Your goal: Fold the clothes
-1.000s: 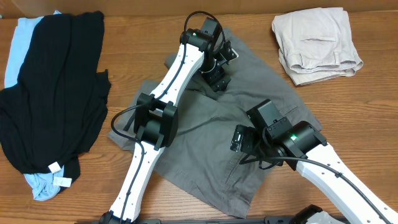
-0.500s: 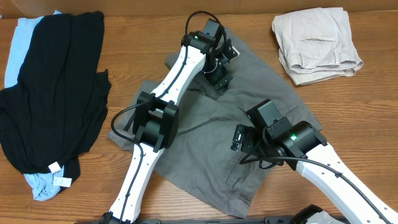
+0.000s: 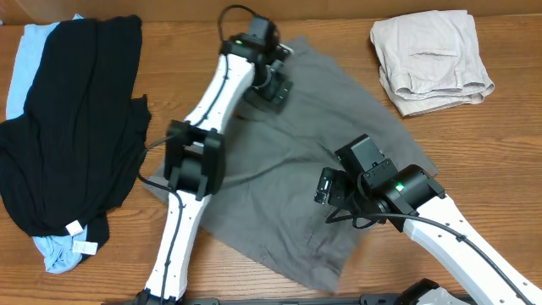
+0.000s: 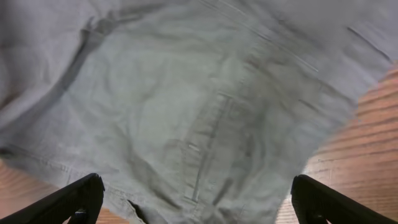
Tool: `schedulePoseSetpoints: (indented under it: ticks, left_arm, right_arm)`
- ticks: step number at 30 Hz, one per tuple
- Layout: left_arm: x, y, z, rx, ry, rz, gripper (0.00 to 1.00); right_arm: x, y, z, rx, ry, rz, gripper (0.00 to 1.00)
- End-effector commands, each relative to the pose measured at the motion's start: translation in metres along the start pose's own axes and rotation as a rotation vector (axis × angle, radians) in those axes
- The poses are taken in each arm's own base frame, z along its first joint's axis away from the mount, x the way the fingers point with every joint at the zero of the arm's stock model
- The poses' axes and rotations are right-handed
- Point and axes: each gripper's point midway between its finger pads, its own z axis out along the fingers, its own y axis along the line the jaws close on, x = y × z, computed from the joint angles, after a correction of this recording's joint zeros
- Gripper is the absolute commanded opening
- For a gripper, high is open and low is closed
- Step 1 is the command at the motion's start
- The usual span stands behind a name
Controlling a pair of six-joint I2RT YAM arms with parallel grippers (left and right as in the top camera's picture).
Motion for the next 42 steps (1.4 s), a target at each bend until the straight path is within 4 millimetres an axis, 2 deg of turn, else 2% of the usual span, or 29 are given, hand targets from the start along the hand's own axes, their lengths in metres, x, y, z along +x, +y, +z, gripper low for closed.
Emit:
schedulePoseSetpoints:
  ticks: [1, 7, 10, 16, 19, 22, 26, 29, 33, 35, 36, 42]
  left_arm:
    - [0.078, 0.066, 0.044, -0.103, 0.211, -0.207, 1.00]
    - [0.106, 0.104, 0.033, -0.117, 0.260, -0.356, 1.00]
    - [0.134, 0.119, 0.022, -0.115, 0.336, -0.467, 1.00]
    - [0.167, 0.117, 0.008, -0.089, 0.464, -0.511, 1.00]
    - [0.172, 0.114, 0.004, -0.082, 0.491, -0.513, 1.00]
    - [0.162, 0.116, -0.002, -0.089, 0.461, -0.511, 1.00]
    - [0.126, 0.125, -0.030, -0.110, 0.348, -0.503, 1.00]
    - [0.091, 0.132, -0.065, -0.129, 0.226, -0.500, 1.00]
    - [0.050, 0.127, -0.123, -0.108, 0.054, -0.482, 1.00]
    - [0.036, 0.126, -0.155, -0.122, -0.025, -0.470, 1.00]
    - [0.025, 0.123, -0.186, -0.139, -0.097, -0.458, 1.00]
    - [0.010, 0.110, -0.273, -0.175, -0.258, -0.429, 1.00]
  right_arm:
    - [-0.012, 0.004, -0.004, -0.007, -0.049, -0.004, 1.00]
    - [-0.024, 0.007, 0.002, 0.002, -0.090, -0.003, 1.00]
    - [-0.038, 0.009, 0.013, 0.025, -0.129, 0.004, 1.00]
    - [-0.073, -0.006, 0.048, 0.085, -0.146, 0.040, 1.00]
    - [-0.089, -0.017, 0.067, 0.098, -0.140, 0.064, 1.00]
    - [-0.102, -0.021, 0.078, 0.062, -0.125, 0.065, 1.00]
    - [-0.112, -0.019, 0.083, -0.002, -0.113, 0.056, 1.00]
    - [-0.112, -0.012, 0.083, -0.046, -0.103, 0.014, 0.77]
    - [-0.107, -0.002, 0.083, -0.096, -0.073, -0.018, 0.25]
    - [-0.105, 0.000, 0.083, -0.110, -0.058, -0.021, 0.04]
    - [-0.102, 0.002, 0.083, -0.124, -0.043, -0.026, 0.04]
    - [-0.089, 0.016, 0.081, -0.205, 0.015, -0.100, 0.04]
